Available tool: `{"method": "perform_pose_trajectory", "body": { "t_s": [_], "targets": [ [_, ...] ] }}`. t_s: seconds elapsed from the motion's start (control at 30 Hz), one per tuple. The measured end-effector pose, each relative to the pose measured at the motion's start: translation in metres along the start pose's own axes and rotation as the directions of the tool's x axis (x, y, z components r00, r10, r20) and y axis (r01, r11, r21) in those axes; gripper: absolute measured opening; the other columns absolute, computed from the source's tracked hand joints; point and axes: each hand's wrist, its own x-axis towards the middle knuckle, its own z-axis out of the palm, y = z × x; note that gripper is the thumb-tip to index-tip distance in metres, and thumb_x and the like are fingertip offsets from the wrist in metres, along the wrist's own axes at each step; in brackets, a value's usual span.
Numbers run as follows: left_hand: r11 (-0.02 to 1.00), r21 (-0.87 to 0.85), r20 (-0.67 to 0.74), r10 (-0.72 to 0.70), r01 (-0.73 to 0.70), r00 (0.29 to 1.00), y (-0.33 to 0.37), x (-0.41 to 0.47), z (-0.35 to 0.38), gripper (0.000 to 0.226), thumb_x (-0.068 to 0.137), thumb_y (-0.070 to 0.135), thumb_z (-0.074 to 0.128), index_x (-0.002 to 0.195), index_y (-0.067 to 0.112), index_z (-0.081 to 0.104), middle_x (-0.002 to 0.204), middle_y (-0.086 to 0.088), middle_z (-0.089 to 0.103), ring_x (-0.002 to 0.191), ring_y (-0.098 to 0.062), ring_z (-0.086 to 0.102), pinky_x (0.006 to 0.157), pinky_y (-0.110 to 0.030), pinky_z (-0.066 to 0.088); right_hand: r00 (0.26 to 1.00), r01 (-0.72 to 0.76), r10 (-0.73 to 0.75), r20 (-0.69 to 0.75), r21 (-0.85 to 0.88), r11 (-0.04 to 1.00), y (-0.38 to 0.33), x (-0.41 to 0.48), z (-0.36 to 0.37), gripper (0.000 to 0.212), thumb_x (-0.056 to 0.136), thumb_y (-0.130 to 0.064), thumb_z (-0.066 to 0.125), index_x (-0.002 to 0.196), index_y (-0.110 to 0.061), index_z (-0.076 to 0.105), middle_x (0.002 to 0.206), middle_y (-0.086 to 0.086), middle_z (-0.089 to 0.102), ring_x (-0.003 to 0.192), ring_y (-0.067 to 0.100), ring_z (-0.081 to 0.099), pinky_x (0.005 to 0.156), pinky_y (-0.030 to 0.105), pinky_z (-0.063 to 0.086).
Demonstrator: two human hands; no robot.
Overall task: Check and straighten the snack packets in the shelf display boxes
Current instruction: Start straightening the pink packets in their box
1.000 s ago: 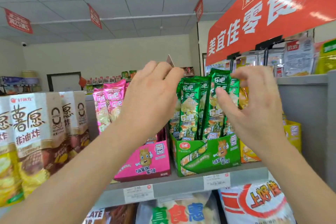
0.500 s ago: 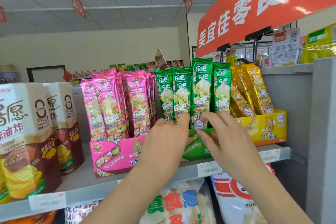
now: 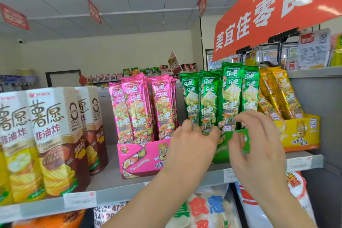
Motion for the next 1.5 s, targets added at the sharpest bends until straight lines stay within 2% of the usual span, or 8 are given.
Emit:
{"method": "perform_pose_trajectory", "body": {
  "t_s": [0.23, 0.37, 0.5, 0.73, 1.0, 1.13, 1.33, 1.5],
  "targets": [
    [0.971, -0.209, -0.309, -0.176, 0.114, 0.934, -0.052, -0.054, -0.017, 0.011, 0.079, 0.013, 0.063, 0.089, 0.014, 0.068, 0.076, -0.002, 0.061, 0.070, -0.027, 0.055, 0.057, -0.037, 0.048, 0.927, -0.328, 0.176, 0.331, 0.490, 0.808, -0.055, 0.044, 0.012, 0.024, 0.089, -0.016, 0.058, 0.107, -0.031, 0.059, 0.100, -0.015, 0.064, 0.091, 0.001, 0.062, 0.074, 0.009, 0.047],
    [0.864, -0.300, -0.160, -0.464, 0.404, 0.871, -0.093, -0.084, -0.005, 0.022, 0.081, 0.026, 0.076, 0.095, 0.014, 0.063, 0.085, 0.000, 0.062, 0.079, -0.027, 0.055, 0.068, -0.032, 0.042, 0.793, -0.397, 0.173, 0.584, 0.280, 0.874, -0.069, 0.055, 0.044, 0.043, 0.093, -0.030, 0.056, 0.134, -0.029, 0.043, 0.112, -0.009, 0.061, 0.098, 0.007, 0.062, 0.083, 0.026, 0.051],
    [0.825, -0.358, 0.051, -0.450, 0.438, 0.891, -0.110, -0.086, 0.008, 0.032, 0.077, 0.038, 0.076, 0.102, 0.018, 0.068, 0.092, 0.004, 0.066, 0.087, -0.023, 0.060, 0.069, -0.033, 0.047, 0.685, -0.347, 0.201, 0.701, 0.071, 0.935, -0.077, 0.049, 0.069, 0.066, 0.095, -0.041, 0.053, 0.148, -0.019, 0.020, 0.103, 0.008, 0.064, 0.076, 0.022, 0.063, 0.071, 0.041, 0.053],
    [0.864, -0.341, -0.039, -0.406, 0.370, 0.913, -0.113, -0.090, 0.004, 0.023, 0.069, 0.030, 0.085, 0.076, 0.013, 0.071, 0.072, -0.002, 0.062, 0.069, -0.027, 0.057, 0.059, -0.034, 0.045, 0.773, -0.239, 0.204, 0.600, -0.022, 0.971, -0.082, 0.040, 0.079, 0.042, 0.085, -0.050, 0.063, 0.107, -0.017, 0.049, 0.091, 0.001, 0.059, 0.080, 0.023, 0.059, 0.070, 0.040, 0.052],
    [0.904, -0.210, -0.167, -0.409, 0.372, 0.897, -0.112, -0.106, -0.025, 0.042, 0.062, 0.032, 0.086, 0.074, 0.010, 0.053, 0.057, -0.001, 0.054, 0.050, -0.026, 0.052, 0.044, -0.024, 0.022, 0.864, -0.274, 0.167, 0.475, 0.165, 0.948, -0.093, 0.029, 0.078, 0.028, 0.086, -0.040, 0.063, 0.090, -0.028, 0.038, 0.073, -0.011, 0.050, 0.063, 0.003, 0.049, 0.050, 0.023, 0.033],
    [0.907, -0.227, -0.188, -0.398, 0.355, 0.898, -0.105, -0.109, -0.026, 0.039, 0.069, 0.029, 0.083, 0.084, 0.009, 0.053, 0.073, -0.004, 0.056, 0.064, -0.028, 0.054, 0.050, -0.031, 0.037, 0.912, -0.396, 0.249, 0.327, 0.538, 0.744, -0.098, 0.031, 0.069, 0.021, 0.090, -0.030, 0.063, 0.099, -0.040, 0.047, 0.093, -0.009, 0.063, 0.083, 0.001, 0.060, 0.075, 0.030, 0.051],
    [0.973, -0.178, -0.295, -0.195, 0.146, 0.935, -0.093, -0.108, -0.023, 0.043, 0.077, 0.011, 0.066, 0.120, 0.016, 0.064, 0.115, -0.011, 0.062, 0.095, -0.031, 0.054, 0.065, -0.038, 0.052, 0.948, -0.212, 0.319, 0.025, 0.796, 0.568, -0.096, 0.049, 0.034, 0.041, 0.092, -0.011, 0.061, 0.131, -0.017, 0.048, 0.110, -0.017, 0.064, 0.100, 0.004, 0.064, 0.085, 0.021, 0.052],
    [0.828, -0.542, -0.202, -0.298, 0.147, 0.933, -0.084, -0.105, -0.031, 0.034, 0.091, 0.028, 0.050, 0.116, 0.017, 0.070, 0.108, 0.001, 0.066, 0.095, -0.017, 0.060, 0.074, -0.029, 0.052, 0.898, -0.403, 0.314, 0.309, 0.864, 0.301, -0.087, 0.028, -0.001, 0.039, 0.081, -0.029, 0.071, 0.120, -0.026, 0.065, 0.093, -0.012, 0.072, 0.079, 0.002, 0.065, 0.069, 0.018, 0.052]
  ]
}}
